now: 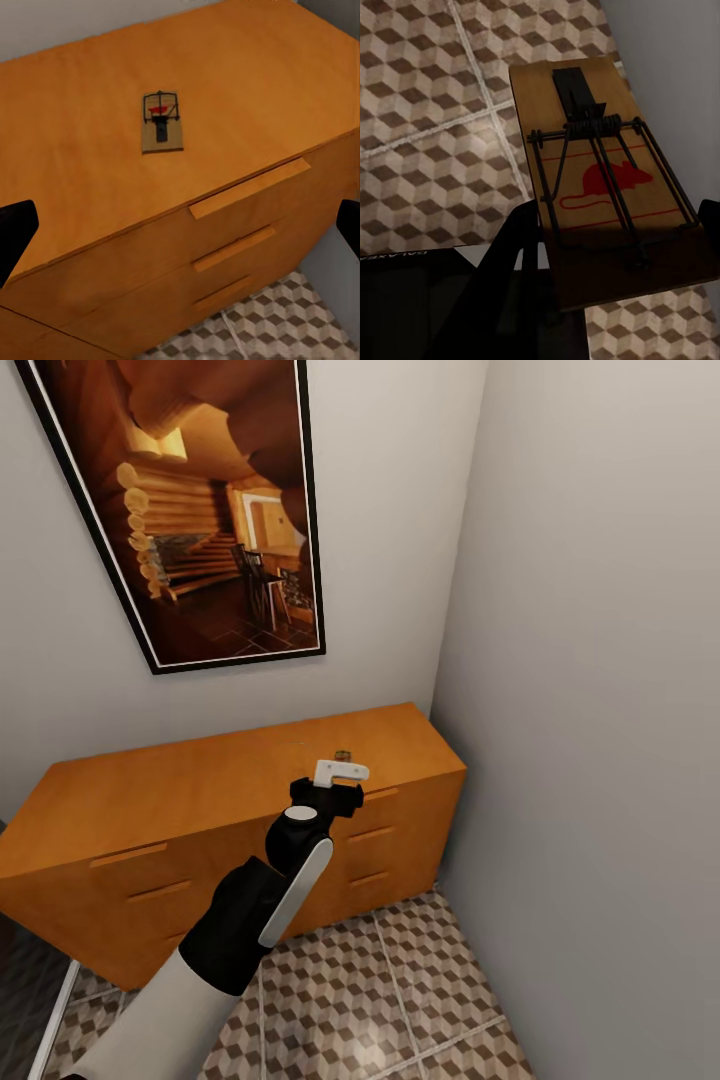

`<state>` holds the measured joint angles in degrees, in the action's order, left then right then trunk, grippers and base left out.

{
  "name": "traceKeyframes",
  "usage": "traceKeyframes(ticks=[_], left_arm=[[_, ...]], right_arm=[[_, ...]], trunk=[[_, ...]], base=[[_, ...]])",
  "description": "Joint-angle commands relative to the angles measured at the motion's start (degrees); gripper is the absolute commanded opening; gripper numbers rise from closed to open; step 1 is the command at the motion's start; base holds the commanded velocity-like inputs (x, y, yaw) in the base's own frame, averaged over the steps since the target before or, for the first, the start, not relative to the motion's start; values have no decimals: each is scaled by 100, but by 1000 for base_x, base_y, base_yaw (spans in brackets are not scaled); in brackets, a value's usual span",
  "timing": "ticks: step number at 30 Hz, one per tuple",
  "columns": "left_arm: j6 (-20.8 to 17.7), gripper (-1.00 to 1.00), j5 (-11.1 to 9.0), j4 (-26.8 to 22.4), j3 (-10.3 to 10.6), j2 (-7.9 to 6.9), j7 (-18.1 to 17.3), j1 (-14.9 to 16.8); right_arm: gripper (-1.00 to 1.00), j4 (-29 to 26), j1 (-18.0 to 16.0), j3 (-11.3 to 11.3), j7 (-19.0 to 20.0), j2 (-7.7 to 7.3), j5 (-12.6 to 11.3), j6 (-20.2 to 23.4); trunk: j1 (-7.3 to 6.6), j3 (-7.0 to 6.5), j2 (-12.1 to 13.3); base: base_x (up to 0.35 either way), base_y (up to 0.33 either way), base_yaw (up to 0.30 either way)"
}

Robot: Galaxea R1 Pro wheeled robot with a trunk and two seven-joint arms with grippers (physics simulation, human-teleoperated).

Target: Take the four mousetraps from the cabinet in the bathroom and place them on the bathroom floor. Make sure all four end up on the same floor surface, and ensure that at least two of them are either under or directly next to the same bathroom sink.

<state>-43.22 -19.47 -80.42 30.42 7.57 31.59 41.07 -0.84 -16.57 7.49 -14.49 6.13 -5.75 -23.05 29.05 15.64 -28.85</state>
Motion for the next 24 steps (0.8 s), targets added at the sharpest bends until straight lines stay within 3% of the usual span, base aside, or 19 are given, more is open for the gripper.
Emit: traceKeyframes(ticks=[1,19,24], left_arm=[[-11,100,-65,-5,8,-1,58,7],[-4,100,-91,32,-1,-9,58,6],[-2,100,-92,50,-1,-10,58,6]], right_arm=[[-100,5,-4,50,-18,2,-64,-24],[-100,5,-4,50,-24,1,-65,-24],[-100,5,-4,50,-21,2,-66,-24]], trunk=[[3,9,-9],[3,9,-9],[3,9,-9]], base=[[81,0,0],[255,21,0],[122,13,0]])
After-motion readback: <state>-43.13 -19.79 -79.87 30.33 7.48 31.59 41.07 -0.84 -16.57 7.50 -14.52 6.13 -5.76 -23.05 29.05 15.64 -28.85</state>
